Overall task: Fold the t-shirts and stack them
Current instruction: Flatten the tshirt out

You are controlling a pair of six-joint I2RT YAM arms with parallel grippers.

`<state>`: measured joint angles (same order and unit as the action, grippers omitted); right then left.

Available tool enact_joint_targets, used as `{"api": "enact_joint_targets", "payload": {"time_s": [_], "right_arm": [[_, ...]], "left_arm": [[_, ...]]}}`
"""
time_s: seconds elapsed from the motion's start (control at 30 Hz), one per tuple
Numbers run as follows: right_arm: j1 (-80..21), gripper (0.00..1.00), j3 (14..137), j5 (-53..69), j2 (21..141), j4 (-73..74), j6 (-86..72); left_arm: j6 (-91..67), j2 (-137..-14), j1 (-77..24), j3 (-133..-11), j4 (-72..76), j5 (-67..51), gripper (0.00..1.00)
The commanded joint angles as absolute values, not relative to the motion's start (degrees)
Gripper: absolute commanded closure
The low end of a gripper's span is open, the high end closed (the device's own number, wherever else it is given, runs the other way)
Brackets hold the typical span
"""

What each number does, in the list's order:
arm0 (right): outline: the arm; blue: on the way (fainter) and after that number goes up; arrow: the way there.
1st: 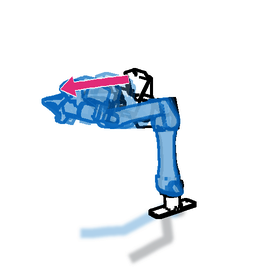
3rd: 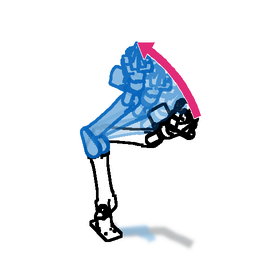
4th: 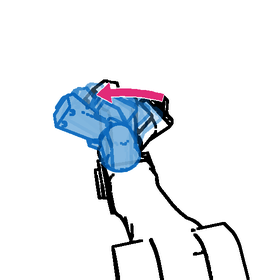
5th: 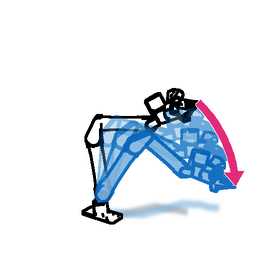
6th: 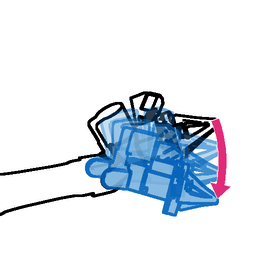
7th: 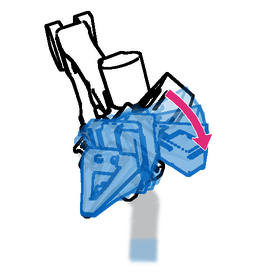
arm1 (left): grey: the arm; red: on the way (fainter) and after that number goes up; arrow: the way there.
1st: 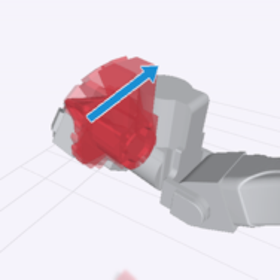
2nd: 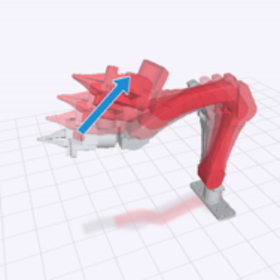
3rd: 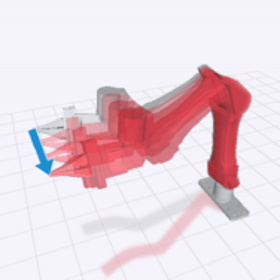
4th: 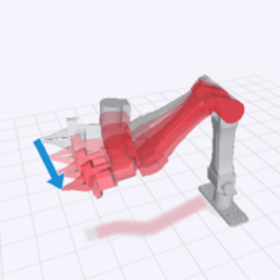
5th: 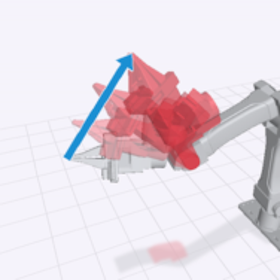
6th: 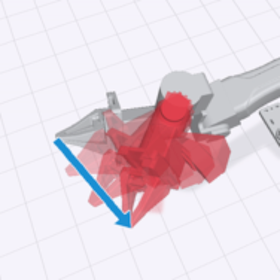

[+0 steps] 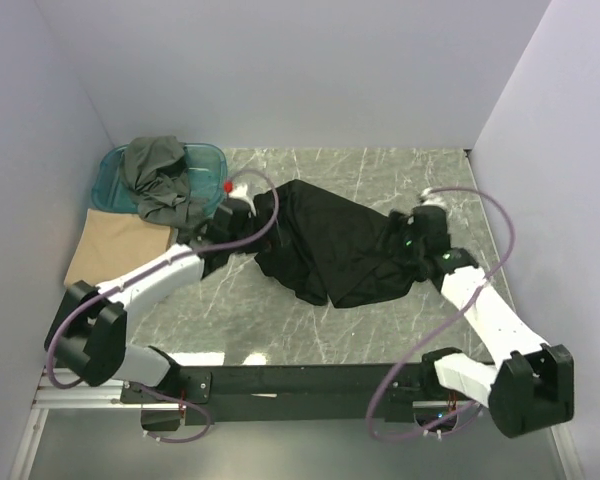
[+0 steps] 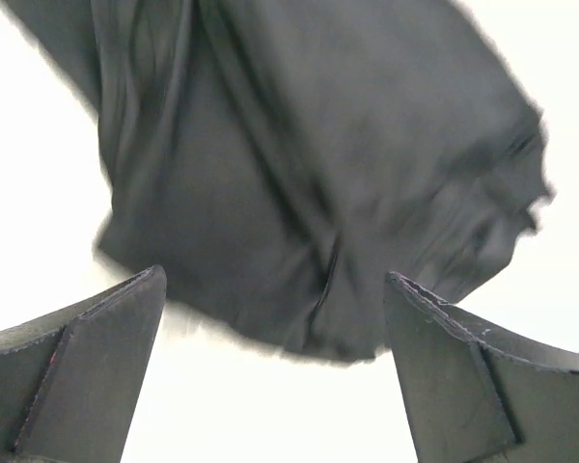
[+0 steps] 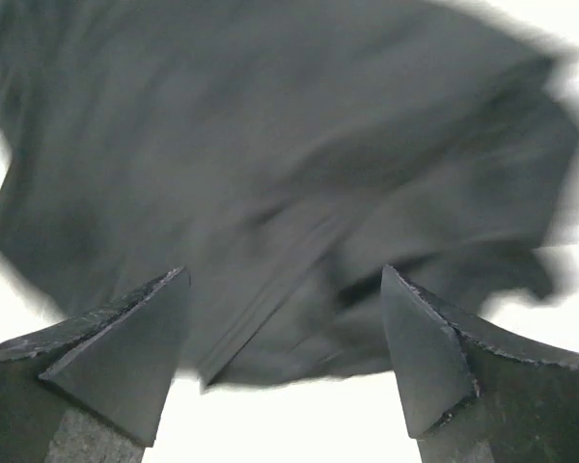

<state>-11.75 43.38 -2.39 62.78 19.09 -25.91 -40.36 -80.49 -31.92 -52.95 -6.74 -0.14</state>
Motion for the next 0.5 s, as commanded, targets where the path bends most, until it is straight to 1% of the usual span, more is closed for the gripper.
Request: {"api": "enact_joint_targets", "payload": {"time_s": [0.0, 0.07, 0.1, 0.17, 0.2, 0.27, 0.4, 0.47], "right_arm": [[-21.33, 0.15, 40.52, 3.75, 60.56, 15.4, -26.27], [-26.08, 0.16, 38.77, 6.05, 60.82, 13.02, -27.33], [-30.45, 0.16, 38.41, 6.85, 61.43, 11.96, -27.51], [-33.65, 0.16, 38.93, 6.16, 64.59, 11.69, -28.47], [-36.45, 0.16, 39.28, 5.2, 67.04, 12.12, -29.0], [-38.75, 0.17, 39.64, 3.35, 69.33, 12.13, -29.88], [-42.27, 0.18, 39.81, -3.32, 73.82, 15.1, -32.95], [-42.36, 0.18, 39.9, -7.44, 74.97, 16.69, -33.31]], "left_arm": [[-45.69, -77.79, -33.4, -45.99, -4.93, 2.45, 0.01], [-46.84, -77.87, -33.22, -46.05, -6.84, 7.96, 0.01], [-46.93, -78.57, -33.05, -47.01, -7.81, 8.69, 0.01], [-46.85, -79.97, -32.52, -47.29, -7.74, 8.79, 0.01], [-47.02, -82.16, -32.17, -47.37, -7.04, 6.96, 0.01], [-47.2, -86.37, -31.38, -47.81, -5.98, 5.1, 0.01], [-47.11, -92.18, -31.03, -49.65, -4.66, 1.85, 0.1], [-47.55, -94.29, -31.03, -49.75, -3.7, 1.76, 0.13]]}}
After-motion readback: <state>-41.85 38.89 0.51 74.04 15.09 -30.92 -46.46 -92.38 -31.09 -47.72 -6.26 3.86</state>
